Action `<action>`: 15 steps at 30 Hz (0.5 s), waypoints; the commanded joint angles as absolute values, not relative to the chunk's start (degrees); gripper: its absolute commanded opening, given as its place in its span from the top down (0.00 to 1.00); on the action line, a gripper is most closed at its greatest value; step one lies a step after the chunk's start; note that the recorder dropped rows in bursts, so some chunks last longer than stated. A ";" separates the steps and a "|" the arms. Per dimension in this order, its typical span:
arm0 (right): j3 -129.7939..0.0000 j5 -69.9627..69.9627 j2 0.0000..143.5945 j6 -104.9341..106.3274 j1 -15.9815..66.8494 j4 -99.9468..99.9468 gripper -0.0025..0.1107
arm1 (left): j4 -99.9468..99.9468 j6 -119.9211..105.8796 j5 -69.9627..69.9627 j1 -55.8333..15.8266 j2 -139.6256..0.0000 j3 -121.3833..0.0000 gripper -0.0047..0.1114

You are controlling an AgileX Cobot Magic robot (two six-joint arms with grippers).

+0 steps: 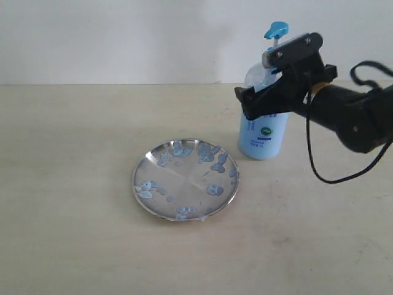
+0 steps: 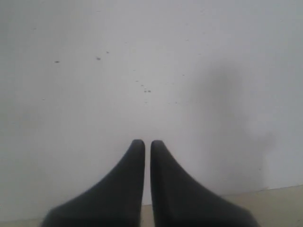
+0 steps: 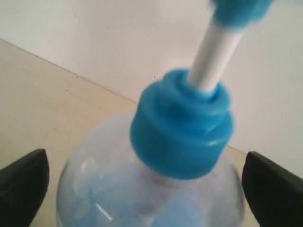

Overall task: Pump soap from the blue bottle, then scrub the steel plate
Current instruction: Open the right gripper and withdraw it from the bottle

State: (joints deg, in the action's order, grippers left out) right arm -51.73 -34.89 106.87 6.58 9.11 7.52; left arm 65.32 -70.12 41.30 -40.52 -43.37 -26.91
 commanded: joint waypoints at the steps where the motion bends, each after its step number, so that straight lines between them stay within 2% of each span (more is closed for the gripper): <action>1: -51.53 -18.06 95.66 5.44 9.17 8.09 0.06 | 80.75 -81.57 42.00 -40.53 -34.11 -26.61 0.92; 11: -51.53 7.99 73.70 -3.42 9.17 7.97 0.06 | 99.95 -104.84 49.64 -40.53 -21.24 -26.61 0.92; 13: -51.53 17.61 69.01 -6.77 9.17 7.75 0.15 | 99.95 -105.90 50.26 -40.53 -19.61 -26.31 0.92; 14: -51.53 21.80 67.24 -7.80 9.17 7.76 0.22 | 99.95 -106.06 50.66 -40.53 -18.96 -26.31 0.92; 15: -51.53 26.95 65.17 -8.18 9.17 7.76 0.36 | 99.95 -106.06 50.82 -40.53 -18.44 -26.31 0.92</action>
State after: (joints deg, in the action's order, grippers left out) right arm -51.73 13.72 70.26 -5.24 9.11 7.95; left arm 99.13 -104.28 49.53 -40.52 -20.04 -26.60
